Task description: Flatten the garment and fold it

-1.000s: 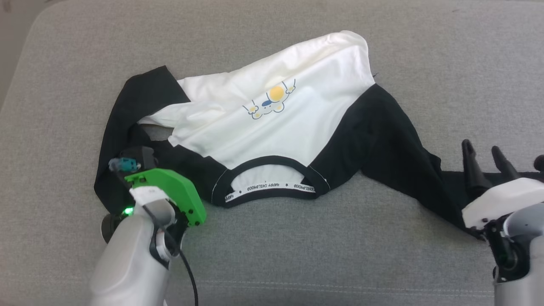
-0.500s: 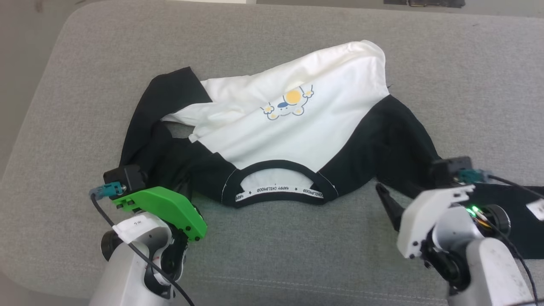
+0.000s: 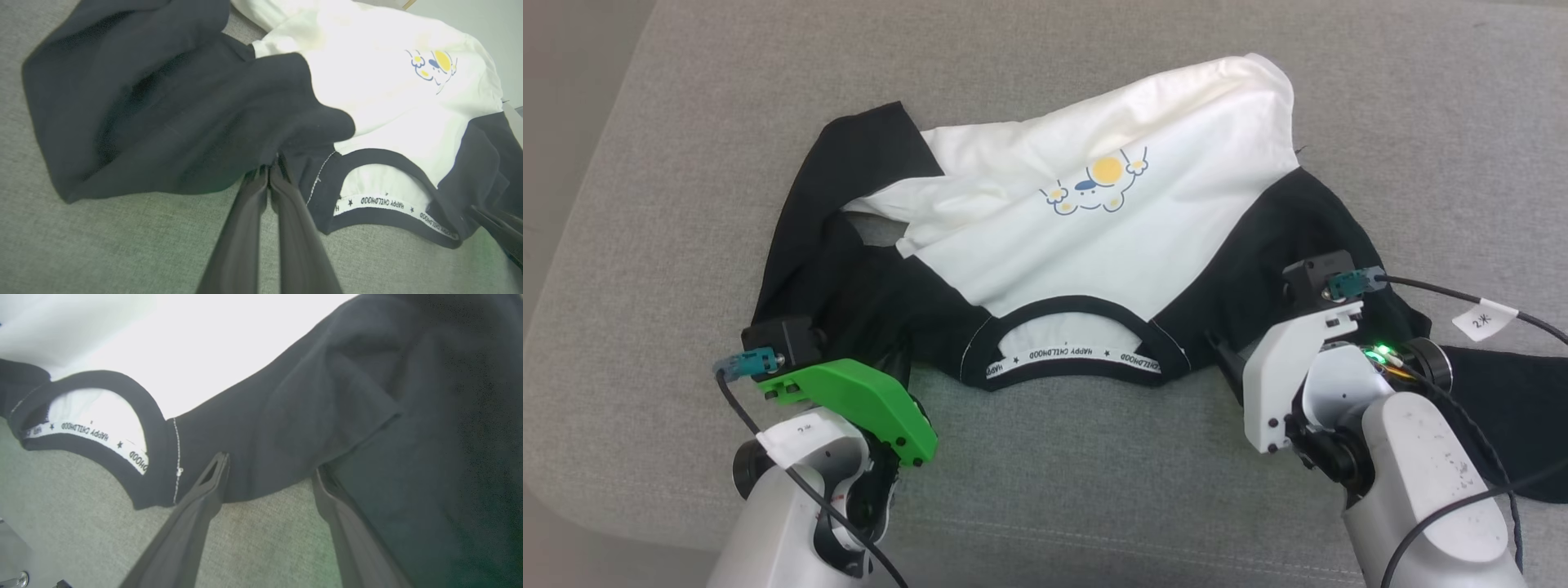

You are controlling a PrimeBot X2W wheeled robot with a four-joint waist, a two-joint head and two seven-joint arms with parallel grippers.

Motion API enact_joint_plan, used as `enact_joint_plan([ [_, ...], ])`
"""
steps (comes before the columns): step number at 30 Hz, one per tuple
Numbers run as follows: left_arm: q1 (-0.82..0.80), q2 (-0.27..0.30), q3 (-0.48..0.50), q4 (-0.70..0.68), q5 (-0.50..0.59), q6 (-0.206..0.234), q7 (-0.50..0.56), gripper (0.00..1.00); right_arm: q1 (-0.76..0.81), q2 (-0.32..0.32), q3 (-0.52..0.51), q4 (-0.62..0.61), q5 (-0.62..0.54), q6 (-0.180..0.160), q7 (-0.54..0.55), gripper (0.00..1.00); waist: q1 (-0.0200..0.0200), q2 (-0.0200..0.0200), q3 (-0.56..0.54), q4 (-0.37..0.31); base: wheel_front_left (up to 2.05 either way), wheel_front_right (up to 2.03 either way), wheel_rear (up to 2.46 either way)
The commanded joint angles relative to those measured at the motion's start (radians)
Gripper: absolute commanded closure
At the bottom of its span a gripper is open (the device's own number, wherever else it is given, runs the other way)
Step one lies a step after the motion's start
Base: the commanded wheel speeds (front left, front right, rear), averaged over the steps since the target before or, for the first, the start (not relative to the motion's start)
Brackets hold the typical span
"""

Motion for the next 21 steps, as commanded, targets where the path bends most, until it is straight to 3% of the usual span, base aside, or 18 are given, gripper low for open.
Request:
enact_joint_plan([
  [1, -0.005, -0.003, -0.002, 0.001, 0.000, 0.002, -0.001, 1.00, -0.021, 0.000, 0.002, 0.014, -0.006, -0.002, -0.008, 0.00, 0.0000, 0.0000, 0.007, 0.004, 0.00, 0.00, 0.00],
  [6, -0.009, -0.006, -0.004, 0.007, -0.005, -0.002, -0.007, 1.00, -0.049, 0.000, 0.020, 0.053, 0.004, -0.002, -0.035, 0.00, 0.0000, 0.0000, 0.018, 0.005, 0.00, 0.00, 0.00],
  [7, -0.010, -0.006, -0.004, 0.008, -0.006, -0.002, -0.008, 1.00, -0.053, 0.000, 0.024, 0.059, 0.010, -0.002, -0.038, 0.27, 0.0000, 0.0000, 0.019, 0.004, 0.00, 0.00, 0.00],
  [8, -0.010, -0.006, -0.004, 0.010, -0.007, -0.003, -0.010, 1.00, -0.057, 0.000, 0.029, 0.063, 0.015, -0.002, -0.046, 0.79, 0.0000, 0.0000, 0.019, 0.003, 0.00, 0.00, 0.00],
  [9, -0.009, -0.006, -0.004, 0.011, -0.008, -0.004, -0.011, 1.00, -0.061, 0.000, 0.031, 0.065, 0.016, -0.002, -0.054, 1.00, 0.0000, 0.0000, 0.019, 0.002, 0.00, 0.00, 0.00],
  [15, -0.005, -0.005, -0.001, 0.017, -0.016, -0.011, -0.021, 1.00, -0.066, 0.000, 0.042, 0.053, 0.050, -0.002, -0.091, 1.00, 0.0000, 0.0000, 0.001, -0.005, 0.00, 0.00, 0.00],
  [21, -0.011, -0.033, 0.044, -0.042, -0.102, -0.058, -0.068, 1.00, -0.046, 0.000, 0.035, -0.028, 0.105, -0.002, -0.118, 1.00, 0.0000, 0.0000, -0.049, -0.016, 0.00, 0.00, 0.00],
])
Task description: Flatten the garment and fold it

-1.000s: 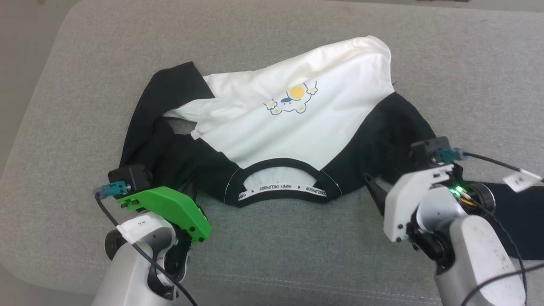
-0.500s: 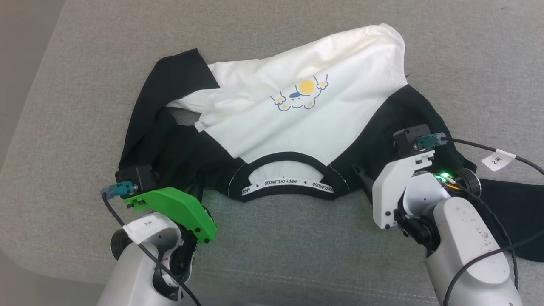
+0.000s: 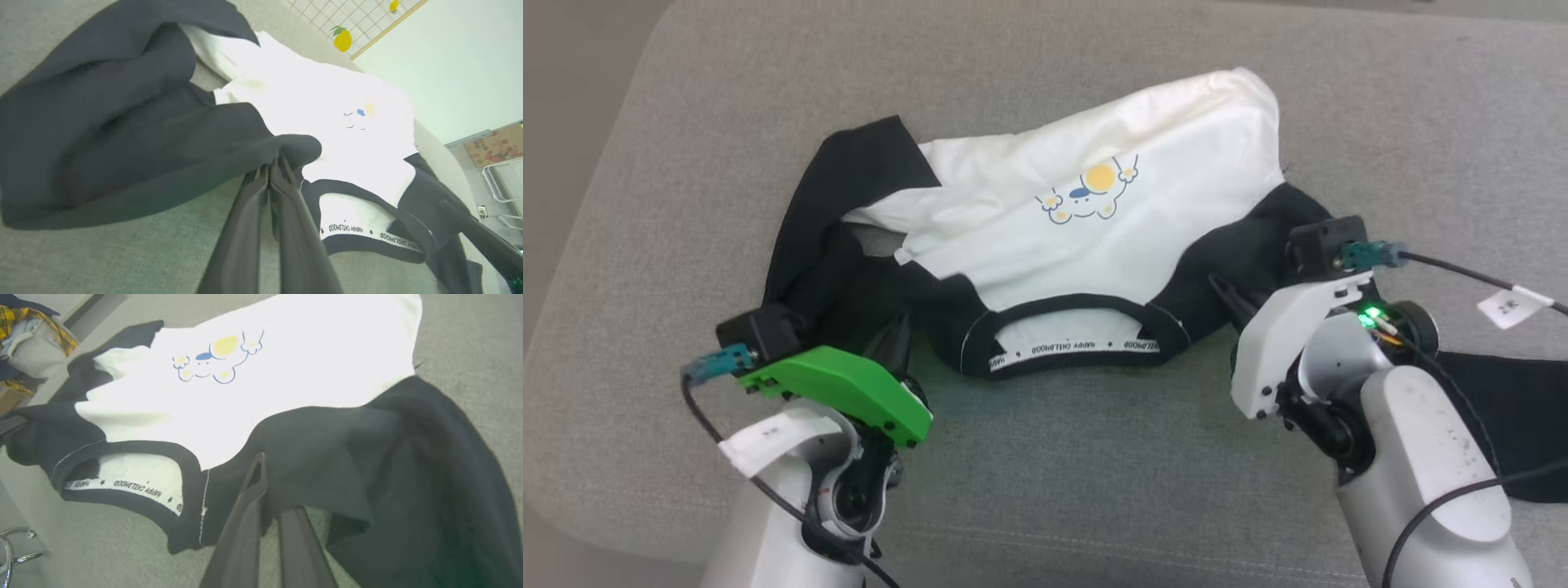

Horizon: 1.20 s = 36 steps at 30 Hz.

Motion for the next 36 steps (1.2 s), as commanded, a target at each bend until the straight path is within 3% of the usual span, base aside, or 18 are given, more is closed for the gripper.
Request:
enact_joint_plan([
  [1, -0.018, 0.001, 0.010, -0.023, -0.013, -0.012, -0.009, 1.00, 0.006, 0.000, -0.008, -0.032, 0.021, -0.002, -0.012, 1.00, 0.0000, -0.0001, -0.033, -0.008, 0.00, 0.00, 0.00],
  [7, -0.129, 0.028, 0.053, -0.130, -0.052, -0.041, 0.003, 1.00, -0.017, 0.000, -0.057, -0.200, 0.097, -0.002, 0.012, 1.00, 0.0000, -0.0001, -0.100, -0.017, 0.00, 0.00, 0.00],
  [13, -0.284, 0.071, 0.080, -0.208, -0.047, -0.038, 0.036, 1.00, -0.093, -0.012, -0.132, -0.381, 0.167, -0.002, 0.083, 1.00, 0.0000, -0.0001, -0.157, -0.034, 0.00, 0.00, 0.00],
  [19, -0.464, 0.113, 0.085, -0.197, -0.030, -0.032, 0.085, 1.00, -0.231, -0.045, -0.189, -0.466, 0.195, -0.002, 0.170, 1.00, 0.0000, -0.0001, -0.163, -0.051, 0.00, 0.00, 0.00],
  [23, -0.615, 0.122, 0.080, -0.130, -0.026, -0.039, 0.106, 1.00, -0.382, -0.073, -0.203, -0.433, 0.199, -0.002, 0.205, 1.00, 0.0000, -0.0001, -0.132, -0.058, 0.00, 0.00, 0.00],
  [29, -0.857, 0.136, 0.053, 0.072, 0.027, -0.041, 0.107, 1.00, -0.640, -0.099, -0.182, -0.268, 0.173, -0.002, 0.231, 1.00, 0.0000, -0.0001, -0.044, -0.067, 0.00, 0.00, 0.00],
  [32, -0.978, 0.134, 0.045, 0.173, 0.051, -0.045, 0.088, 1.00, -0.775, -0.098, -0.153, -0.166, 0.128, -0.002, 0.221, 1.00, 0.0000, -0.0001, 0.020, -0.080, 0.00, 0.00, 0.00],
  [36, -1.127, 0.181, 0.002, 0.289, 0.144, -0.044, 0.073, 1.00, -0.944, -0.098, -0.121, -0.032, 0.043, -0.002, 0.157, 1.00, 0.0000, -0.0001, 0.115, -0.103, 0.00, 0.00, 0.00],
])
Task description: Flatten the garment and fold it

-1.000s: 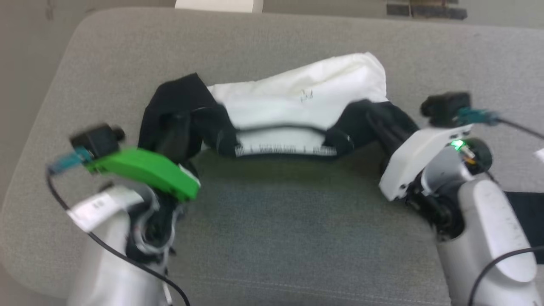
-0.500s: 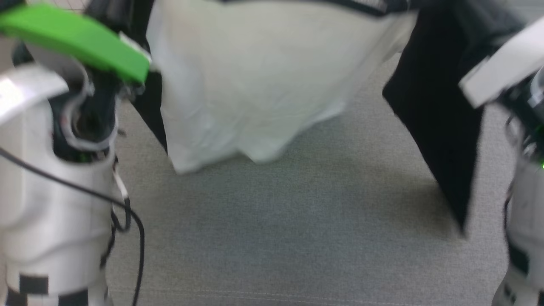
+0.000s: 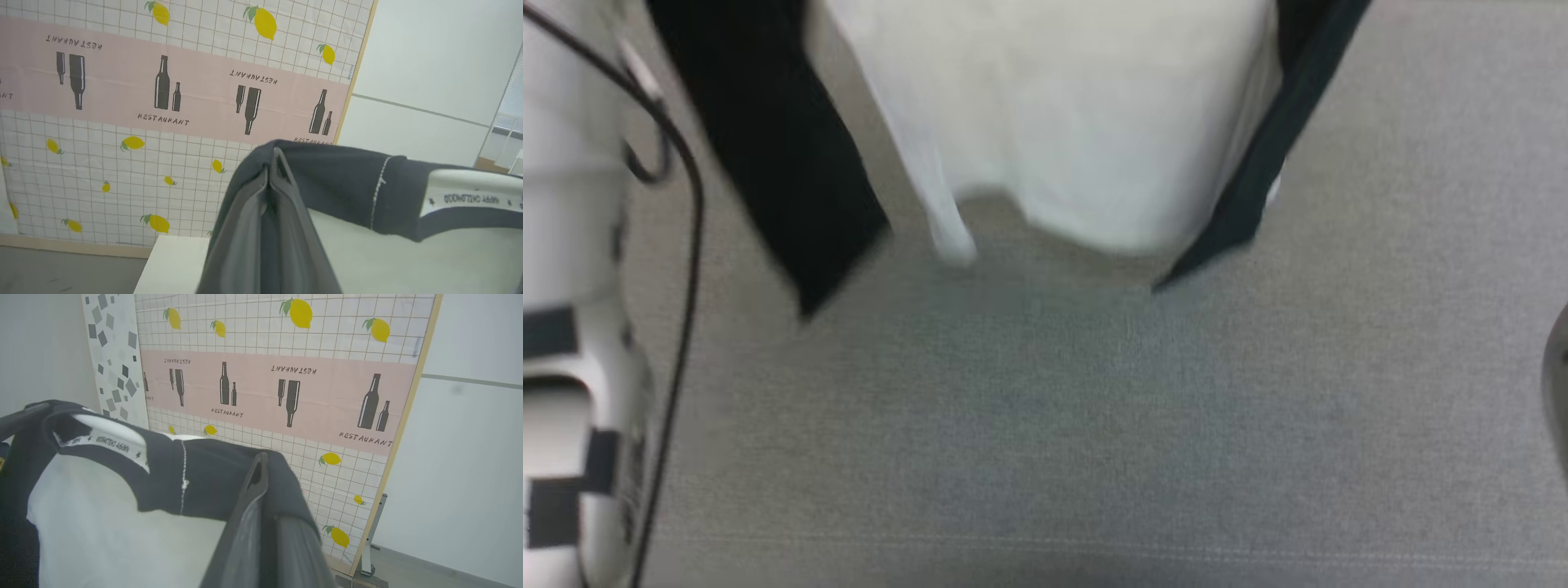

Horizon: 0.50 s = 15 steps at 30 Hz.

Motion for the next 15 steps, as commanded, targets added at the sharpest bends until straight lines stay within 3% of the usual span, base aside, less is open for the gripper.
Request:
enact_joint_plan([
  [1, -0.053, 0.014, 0.004, 0.025, 0.023, 0.006, -0.019, 1.00, -0.052, -0.002, -0.003, 0.042, -0.027, -0.002, -0.028, 1.00, 0.0000, 0.0000, 0.122, -0.035, 0.00, 0.00, 0.00],
  [3, -0.123, 0.021, -0.003, 0.064, 0.052, 0.010, -0.049, 1.00, -0.135, 0.007, -0.003, 0.110, -0.068, -0.002, -0.076, 1.00, 0.0000, 0.0000, 0.163, -0.044, 0.00, 0.00, 0.00],
  [9, -0.273, 0.007, -0.018, 0.151, 0.110, -0.003, -0.205, 1.00, -0.319, 0.063, -0.131, 0.256, -0.158, -0.002, -0.254, 1.00, 0.0000, 0.0000, 0.241, -0.051, 0.00, 0.00, 0.00],
  [15, -0.309, -0.024, -0.009, 0.249, 0.094, -0.039, -0.323, 1.00, -0.379, 0.079, -0.162, 0.333, -0.202, -0.002, -0.301, 1.00, 0.0000, 0.0000, 0.314, -0.035, 0.00, 0.00, 0.00],
])
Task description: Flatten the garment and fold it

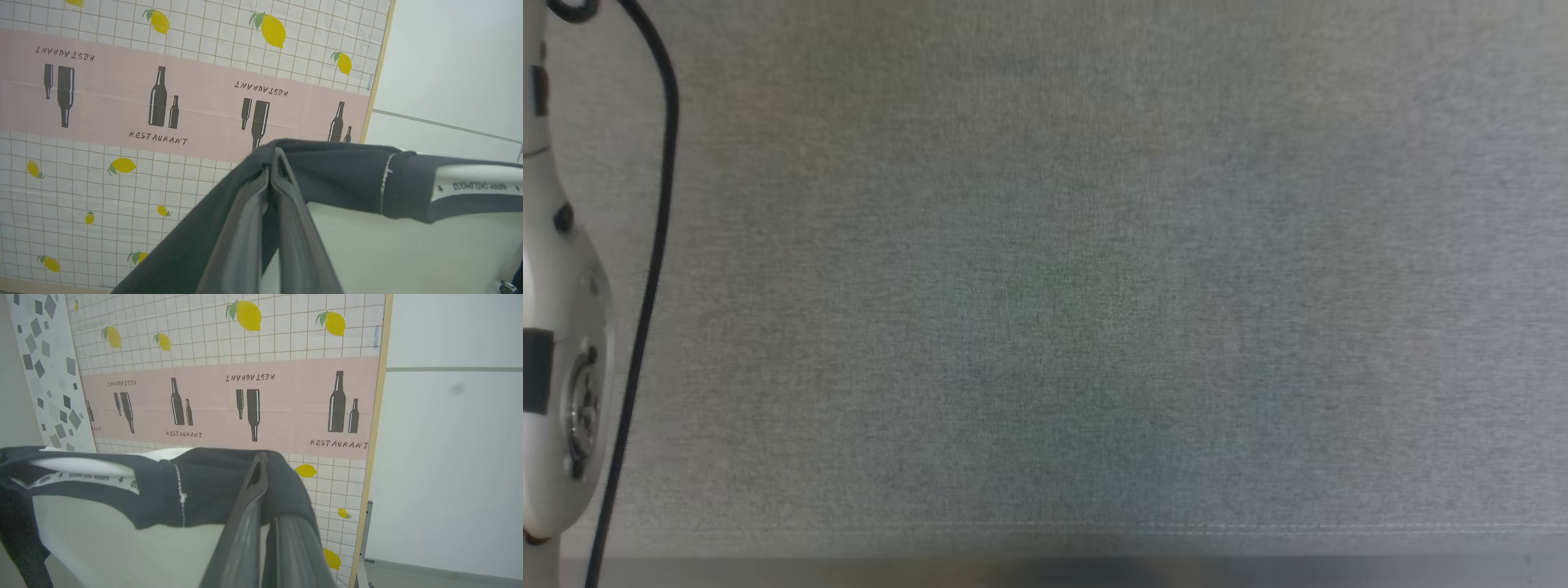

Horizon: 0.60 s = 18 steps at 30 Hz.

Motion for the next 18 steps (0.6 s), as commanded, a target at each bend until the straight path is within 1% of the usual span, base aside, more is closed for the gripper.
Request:
enact_joint_plan([
  [1, -0.002, 0.004, 0.010, 0.023, -0.005, -0.007, -0.026, 1.00, -0.016, -0.012, -0.006, 0.022, -0.005, -0.002, -0.010, 1.00, -0.0003, -0.0001, 0.076, 0.005, 0.00, 0.00, 0.00],
  [5, 0.034, -0.013, 0.011, 0.097, -0.026, -0.030, -0.058, 1.00, 0.016, -0.013, 0.004, 0.064, 0.040, -0.002, -0.024, 1.00, -0.0003, -0.0001, 0.105, 0.024, 0.00, 0.00, 0.00],
  [10, 0.108, -0.029, 0.011, 0.172, -0.052, -0.069, -0.093, 1.00, 0.126, -0.039, 0.051, 0.073, 0.119, -0.002, -0.040, 1.00, -0.0003, -0.0001, 0.101, 0.046, 0.00, 0.00, 0.00],
  [12, 0.153, -0.045, 0.022, 0.198, -0.080, -0.089, -0.106, 1.00, 0.181, -0.056, 0.074, 0.065, 0.149, -0.002, -0.053, 1.00, -0.0003, -0.0001, 0.084, 0.053, 0.00, 0.00, 0.00],
  [14, 0.214, -0.059, 0.026, 0.218, -0.112, -0.118, -0.108, 1.00, 0.248, -0.071, 0.100, 0.051, 0.195, -0.002, -0.071, 1.00, -0.0003, -0.0001, 0.051, 0.063, 0.00, 0.00, 0.00],
  [18, 0.355, -0.073, 0.028, 0.225, -0.159, -0.150, -0.126, 1.00, 0.418, -0.118, 0.155, -0.014, 0.292, -0.002, -0.095, 1.00, -0.0003, -0.0001, -0.023, 0.084, 0.00, 0.00, 0.00],
])
